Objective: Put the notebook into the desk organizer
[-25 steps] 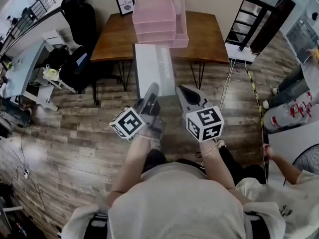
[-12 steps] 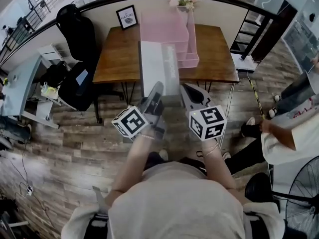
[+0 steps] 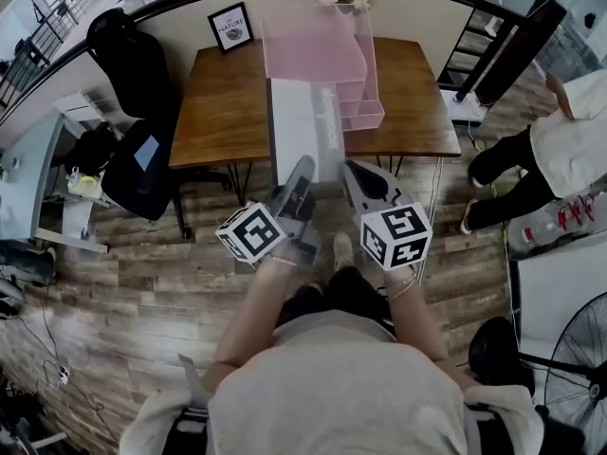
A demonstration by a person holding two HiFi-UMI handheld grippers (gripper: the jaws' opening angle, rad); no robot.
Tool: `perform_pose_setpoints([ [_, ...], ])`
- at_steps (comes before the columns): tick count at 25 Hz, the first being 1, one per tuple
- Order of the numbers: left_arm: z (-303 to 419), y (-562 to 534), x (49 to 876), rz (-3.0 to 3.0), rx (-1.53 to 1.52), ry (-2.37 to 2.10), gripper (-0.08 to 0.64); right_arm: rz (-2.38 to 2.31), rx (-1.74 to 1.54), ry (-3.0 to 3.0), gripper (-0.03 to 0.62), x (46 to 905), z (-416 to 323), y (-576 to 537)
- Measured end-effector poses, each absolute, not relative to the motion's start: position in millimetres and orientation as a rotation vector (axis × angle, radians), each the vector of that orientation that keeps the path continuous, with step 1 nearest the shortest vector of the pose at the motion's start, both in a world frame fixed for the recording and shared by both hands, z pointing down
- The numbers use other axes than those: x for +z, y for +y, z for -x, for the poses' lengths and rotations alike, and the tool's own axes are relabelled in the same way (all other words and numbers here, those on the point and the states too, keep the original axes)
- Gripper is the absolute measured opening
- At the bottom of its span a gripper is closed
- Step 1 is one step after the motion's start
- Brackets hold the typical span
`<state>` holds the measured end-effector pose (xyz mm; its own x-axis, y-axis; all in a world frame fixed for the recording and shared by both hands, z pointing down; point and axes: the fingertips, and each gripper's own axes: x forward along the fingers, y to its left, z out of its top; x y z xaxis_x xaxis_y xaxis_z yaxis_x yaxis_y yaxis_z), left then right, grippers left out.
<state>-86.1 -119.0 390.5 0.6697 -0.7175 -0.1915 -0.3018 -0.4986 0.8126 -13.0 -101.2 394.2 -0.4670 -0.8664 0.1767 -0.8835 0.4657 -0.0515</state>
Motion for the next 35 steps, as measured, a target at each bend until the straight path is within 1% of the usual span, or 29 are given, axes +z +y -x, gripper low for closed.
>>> perform_pose_setpoints([
  [9,76,-167,389,-2.104,-0.662,-0.792,0.008,-1.52,0.208,-2.606,0.011,398,6,-157],
  [21,46,-267,368,-2.084,-0.69,-0.854,0.008,-1.457,0.14,-2.697,0.011,366,-22,-263],
  [30,23,-311,367,-2.031,-0.734,-0.902,0.015,-1.328,0.092,-2.762,0.011,359,-35,-305],
  [35,24,-325,375,-1.985,-0.735,-0.955,0.017,-1.269,0.107,-2.792,0.011,363,-36,-316],
])
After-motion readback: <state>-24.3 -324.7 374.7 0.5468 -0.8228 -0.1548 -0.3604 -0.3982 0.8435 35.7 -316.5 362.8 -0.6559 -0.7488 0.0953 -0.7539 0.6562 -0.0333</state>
